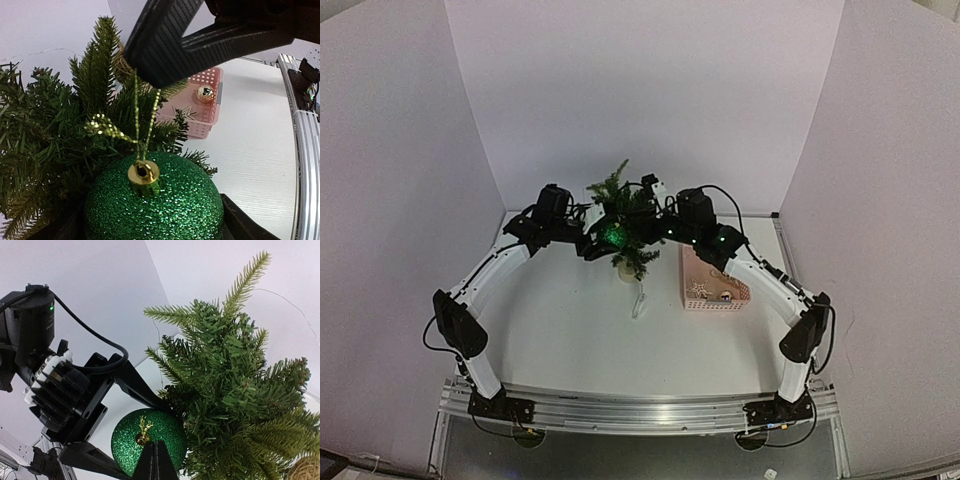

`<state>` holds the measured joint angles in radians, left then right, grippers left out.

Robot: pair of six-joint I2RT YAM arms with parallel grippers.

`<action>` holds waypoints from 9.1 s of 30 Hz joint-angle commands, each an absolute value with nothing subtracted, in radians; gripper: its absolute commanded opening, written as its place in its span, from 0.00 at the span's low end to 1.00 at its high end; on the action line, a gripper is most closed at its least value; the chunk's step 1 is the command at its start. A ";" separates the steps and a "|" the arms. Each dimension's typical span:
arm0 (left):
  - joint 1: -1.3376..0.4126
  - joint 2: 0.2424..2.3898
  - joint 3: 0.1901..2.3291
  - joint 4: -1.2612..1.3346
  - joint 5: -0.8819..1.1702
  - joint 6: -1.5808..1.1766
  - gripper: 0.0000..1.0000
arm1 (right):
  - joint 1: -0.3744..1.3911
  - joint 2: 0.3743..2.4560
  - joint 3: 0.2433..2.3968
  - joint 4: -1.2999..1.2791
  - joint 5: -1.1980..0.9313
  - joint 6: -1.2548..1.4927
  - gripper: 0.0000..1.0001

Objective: Decorate the small christmas tree

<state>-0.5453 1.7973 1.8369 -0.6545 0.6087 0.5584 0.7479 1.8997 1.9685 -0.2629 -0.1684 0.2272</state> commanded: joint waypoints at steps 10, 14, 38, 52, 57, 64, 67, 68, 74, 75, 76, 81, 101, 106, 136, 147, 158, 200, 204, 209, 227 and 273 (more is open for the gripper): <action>-0.545 1.803 1.891 -0.717 0.579 0.518 0.40 | 0.741 2.003 2.077 -0.262 -0.116 0.191 0.00; -0.545 1.787 1.872 -0.721 0.588 0.517 0.40 | 0.741 2.028 2.107 -0.262 -0.129 0.194 0.00; -0.534 1.772 1.825 -0.705 0.582 0.463 0.40 | 0.741 2.071 2.142 -0.260 -0.115 0.207 0.00; -0.518 1.766 1.804 -0.685 0.606 0.415 0.39 | 0.741 2.080 2.144 -0.259 -0.068 0.228 0.00; -0.505 1.761 1.810 -0.673 0.616 0.409 0.39 | 0.741 2.094 2.177 -0.259 -0.101 0.230 0.00; -0.505 1.755 1.819 -0.688 0.621 0.419 0.39 | 0.742 2.077 2.185 -0.253 -0.078 0.221 0.00; -0.505 1.749 1.819 -0.688 0.625 0.423 0.39 | 0.742 2.070 2.183 -0.245 -0.090 0.222 0.00; -0.505 1.747 1.820 -0.689 0.626 0.426 0.39 | 0.742 2.068 2.183 -0.241 -0.093 0.223 0.00; -0.505 1.744 1.816 -0.697 0.617 0.466 0.39 | 0.742 2.072 2.189 -0.228 -0.108 0.226 0.00; -0.505 1.740 1.815 -0.697 0.617 0.469 0.39 | 0.742 2.071 2.189 -0.226 -0.109 0.228 0.00; -0.505 1.740 1.815 -0.697 0.617 0.470 0.39 | 0.743 2.067 2.189 -0.223 -0.110 0.228 0.00; -0.505 1.741 1.818 -0.700 0.614 0.477 0.39 | 0.744 2.058 2.192 -0.209 -0.110 0.222 0.00; -0.485 1.778 1.816 -0.702 0.624 0.422 0.38 | 0.743 2.108 2.175 -0.211 -0.079 0.213 0.00; -0.484 1.783 1.809 -0.711 0.625 0.420 0.38 | 0.742 2.107 2.162 -0.212 -0.085 0.225 0.00; -0.457 1.816 1.799 -0.752 0.682 0.352 0.36 | 0.742 2.076 2.128 -0.215 -0.147 0.249 0.19; -0.457 1.824 1.801 -0.759 0.691 0.345 0.39 | 0.743 2.035 2.133 -0.212 -0.208 0.256 0.33; -0.457 1.829 1.805 -0.750 0.699 0.332 0.52 | 0.744 1.997 2.152 -0.197 -0.259 0.260 0.47; -0.457 1.639 1.713 -0.753 0.694 0.461 1.00 | 0.721 1.674 1.888 -0.297 0.008 0.264 0.78; -0.457 1.619 1.705 -0.748 0.692 0.449 1.00 | 0.702 1.619 1.859 -0.381 0.081 0.276 0.79; -0.437 1.550 1.692 -0.727 0.698 0.408 1.00 | 0.595 1.536 1.802 -0.566 0.126 0.350 0.85; -0.318 1.284 1.278 -0.351 0.382 0.057 1.00 | 0.249 1.936 1.844 -0.831 0.109 0.443 0.52; -0.201 1.515 1.214 -0.140 0.364 0.020 1.00 | 0.313 2.355 2.032 -1.482 0.050 0.348 0.65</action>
